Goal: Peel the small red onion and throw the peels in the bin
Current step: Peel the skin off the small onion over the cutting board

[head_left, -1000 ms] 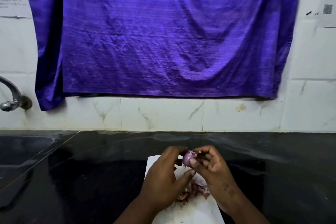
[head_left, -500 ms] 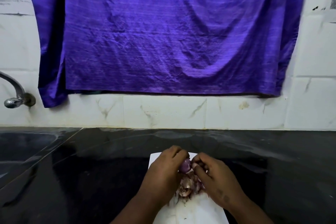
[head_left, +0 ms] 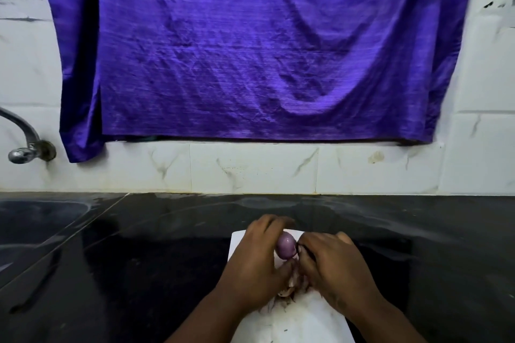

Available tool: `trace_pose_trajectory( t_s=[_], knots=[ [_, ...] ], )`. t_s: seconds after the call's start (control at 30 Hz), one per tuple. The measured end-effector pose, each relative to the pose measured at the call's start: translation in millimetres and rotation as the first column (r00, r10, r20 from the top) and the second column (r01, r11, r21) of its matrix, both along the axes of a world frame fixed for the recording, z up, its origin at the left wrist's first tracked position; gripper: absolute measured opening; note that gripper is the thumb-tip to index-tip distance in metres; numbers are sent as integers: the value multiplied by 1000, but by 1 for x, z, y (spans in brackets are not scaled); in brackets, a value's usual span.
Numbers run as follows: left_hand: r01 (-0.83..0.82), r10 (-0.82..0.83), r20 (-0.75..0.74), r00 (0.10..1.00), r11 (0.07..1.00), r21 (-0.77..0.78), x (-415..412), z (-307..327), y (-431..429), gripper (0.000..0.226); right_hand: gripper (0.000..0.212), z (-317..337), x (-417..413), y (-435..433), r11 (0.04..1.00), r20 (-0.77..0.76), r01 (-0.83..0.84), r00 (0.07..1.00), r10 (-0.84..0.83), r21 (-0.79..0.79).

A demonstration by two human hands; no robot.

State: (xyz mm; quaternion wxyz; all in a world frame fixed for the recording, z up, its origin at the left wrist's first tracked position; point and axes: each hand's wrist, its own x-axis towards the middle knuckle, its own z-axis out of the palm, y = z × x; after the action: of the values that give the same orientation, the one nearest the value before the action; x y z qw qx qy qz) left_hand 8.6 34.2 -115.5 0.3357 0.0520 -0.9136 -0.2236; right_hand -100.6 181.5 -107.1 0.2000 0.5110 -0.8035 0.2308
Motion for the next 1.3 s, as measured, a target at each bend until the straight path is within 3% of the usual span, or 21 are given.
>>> trace_pose_trajectory(
  t_s=[0.17,0.3,0.4,0.63,0.8,1.07,1.17,1.23,1.3],
  knots=[
    [55,-28,-70,997,897,439,1,10,11,18,13,-5,-5,0,992,-96,22,995,-34,-121],
    [-9,29,-27,999,820,572,-2,6,9,35,9,-5,-2,-3,996,-146,0,989,-13,-89],
    [59,-28,-59,998,762,645,-2,5,10,24,11,-5,-2,-3,993,-83,-10,997,0,-116],
    [173,-106,-170,980,872,458,-1,8,11,10,21,-1,-1,-3,957,250,-41,961,116,-288],
    [169,-89,-240,967,925,340,0,7,12,20,26,-3,-3,-5,927,464,-26,860,212,-374],
    [271,-197,-279,940,928,258,0,9,12,31,28,8,7,-4,833,701,68,580,415,-549],
    [324,-240,-275,931,890,321,0,7,12,39,29,10,11,-6,815,769,137,449,456,-563],
    [365,-268,-278,922,839,403,-1,7,12,44,33,5,6,-7,828,747,124,518,416,-547],
    [330,-241,-232,942,789,519,0,8,15,50,31,-1,-2,-4,863,632,73,712,305,-499]
  ],
)
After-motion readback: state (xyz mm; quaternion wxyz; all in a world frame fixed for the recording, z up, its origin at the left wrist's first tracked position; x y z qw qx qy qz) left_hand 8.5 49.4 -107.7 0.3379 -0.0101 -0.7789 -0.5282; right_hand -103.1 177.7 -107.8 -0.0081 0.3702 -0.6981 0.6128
